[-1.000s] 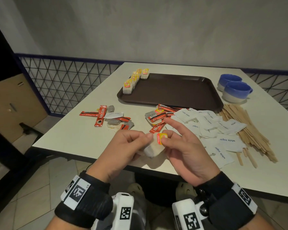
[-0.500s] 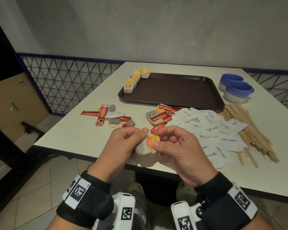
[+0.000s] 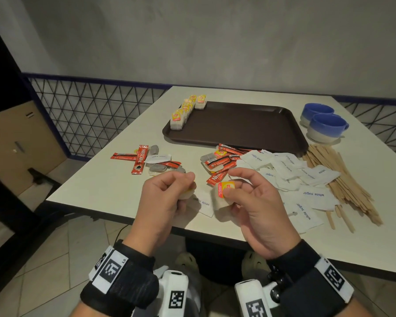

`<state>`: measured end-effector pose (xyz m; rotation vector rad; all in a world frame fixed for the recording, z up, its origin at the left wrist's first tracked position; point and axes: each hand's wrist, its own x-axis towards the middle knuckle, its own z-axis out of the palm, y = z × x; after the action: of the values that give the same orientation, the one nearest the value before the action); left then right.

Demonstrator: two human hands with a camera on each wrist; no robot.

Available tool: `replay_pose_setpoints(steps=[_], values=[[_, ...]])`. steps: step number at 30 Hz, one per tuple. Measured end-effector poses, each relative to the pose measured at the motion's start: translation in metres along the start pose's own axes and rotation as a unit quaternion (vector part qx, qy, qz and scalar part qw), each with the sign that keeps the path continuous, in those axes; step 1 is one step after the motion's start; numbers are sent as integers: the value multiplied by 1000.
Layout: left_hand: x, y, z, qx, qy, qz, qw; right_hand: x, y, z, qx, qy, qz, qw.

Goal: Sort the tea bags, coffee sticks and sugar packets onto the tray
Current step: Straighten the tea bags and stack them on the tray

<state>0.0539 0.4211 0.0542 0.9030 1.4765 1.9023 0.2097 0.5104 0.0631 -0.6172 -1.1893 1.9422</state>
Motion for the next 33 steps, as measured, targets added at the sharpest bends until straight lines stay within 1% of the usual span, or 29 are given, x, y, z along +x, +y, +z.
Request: replay_pose_setpoints(steps=[3,8,11,15,24,33], values=[[-2,-4,0,53,0,32,998,1,1,0,-10,2,4,1000],[-8,-5,3,132,-49,85,986,2,-1,0,-5,-5,19,1000],[-11,-3,6,143,-67,81,984,2,-2,0,14,-10,27,999],[-12,-2,9,163,-75,85,980,2,-2,-1,22,-21,31,999],[-13,-2,11,212,-83,98,969,0,-4,1,14,-25,26,999],[-10,3,8,183,-78,61,978,-3,-2,5,-34,-15,-5,999]])
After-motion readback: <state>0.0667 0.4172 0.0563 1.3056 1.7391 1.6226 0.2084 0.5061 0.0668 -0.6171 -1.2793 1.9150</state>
